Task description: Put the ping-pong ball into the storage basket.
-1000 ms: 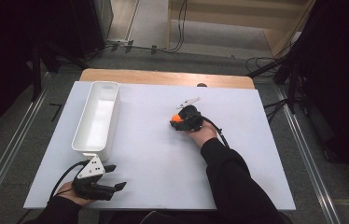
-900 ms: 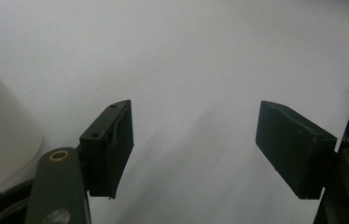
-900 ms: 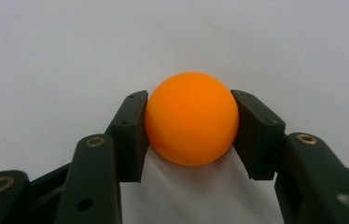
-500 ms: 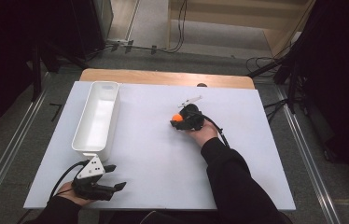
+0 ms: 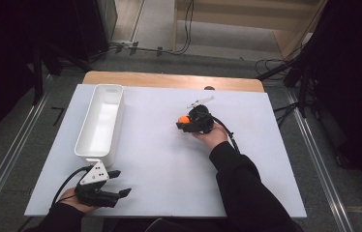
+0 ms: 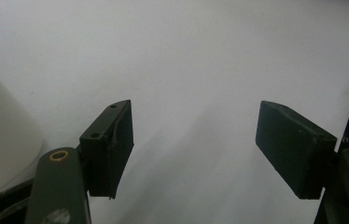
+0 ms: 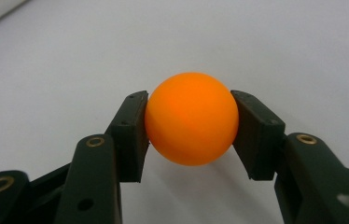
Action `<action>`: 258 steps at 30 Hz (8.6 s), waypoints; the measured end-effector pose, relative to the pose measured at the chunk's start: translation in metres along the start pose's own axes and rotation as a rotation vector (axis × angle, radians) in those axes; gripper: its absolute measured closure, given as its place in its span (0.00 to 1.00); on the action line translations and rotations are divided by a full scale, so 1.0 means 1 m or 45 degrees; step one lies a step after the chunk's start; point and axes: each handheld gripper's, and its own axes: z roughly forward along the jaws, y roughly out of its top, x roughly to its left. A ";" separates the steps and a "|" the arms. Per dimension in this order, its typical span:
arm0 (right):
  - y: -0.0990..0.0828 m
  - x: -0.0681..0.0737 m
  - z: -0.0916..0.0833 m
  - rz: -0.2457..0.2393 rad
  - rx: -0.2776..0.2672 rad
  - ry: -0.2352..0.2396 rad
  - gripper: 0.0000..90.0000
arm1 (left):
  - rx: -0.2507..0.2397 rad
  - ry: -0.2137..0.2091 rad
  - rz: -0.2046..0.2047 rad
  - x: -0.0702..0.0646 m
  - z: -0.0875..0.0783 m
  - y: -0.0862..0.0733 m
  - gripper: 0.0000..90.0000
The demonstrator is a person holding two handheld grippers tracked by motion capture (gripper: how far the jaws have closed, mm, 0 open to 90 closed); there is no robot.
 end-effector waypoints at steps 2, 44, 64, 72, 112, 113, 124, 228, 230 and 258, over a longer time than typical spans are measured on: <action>0.001 0.003 -0.003 -0.006 -0.009 0.012 0.53 | 0.002 -0.002 0.002 0.000 0.000 0.000 0.31; 0.020 0.049 -0.049 -0.116 -0.107 0.173 0.53 | 0.007 -0.039 0.025 0.002 0.007 0.006 0.31; 0.022 0.063 -0.050 -0.148 -0.095 0.239 0.53 | 0.014 -0.040 0.024 0.001 0.007 0.006 0.31; 0.022 0.067 -0.048 -0.157 -0.083 0.243 0.53 | 0.014 -0.040 0.025 0.001 0.007 0.006 0.31; 0.025 0.099 -0.036 -0.221 -0.070 0.330 0.53 | 0.023 -0.043 0.029 0.001 0.008 0.006 0.31; 0.026 0.099 -0.036 -0.223 -0.067 0.333 0.53 | 0.022 -0.043 0.029 0.001 0.008 0.006 0.31; 0.032 0.107 -0.032 -0.228 -0.070 0.366 0.53 | 0.020 -0.039 0.026 0.001 0.008 0.006 0.31; 0.128 0.169 0.031 -0.234 -0.089 0.473 0.53 | 0.017 -0.032 0.051 0.001 0.006 0.005 0.31; 0.130 0.171 0.033 -0.236 -0.090 0.472 0.53 | 0.014 -0.030 0.050 0.001 0.006 0.005 0.31; 0.126 0.185 0.061 -0.221 -0.102 0.475 0.53 | 0.009 -0.036 0.051 0.001 0.005 0.005 0.31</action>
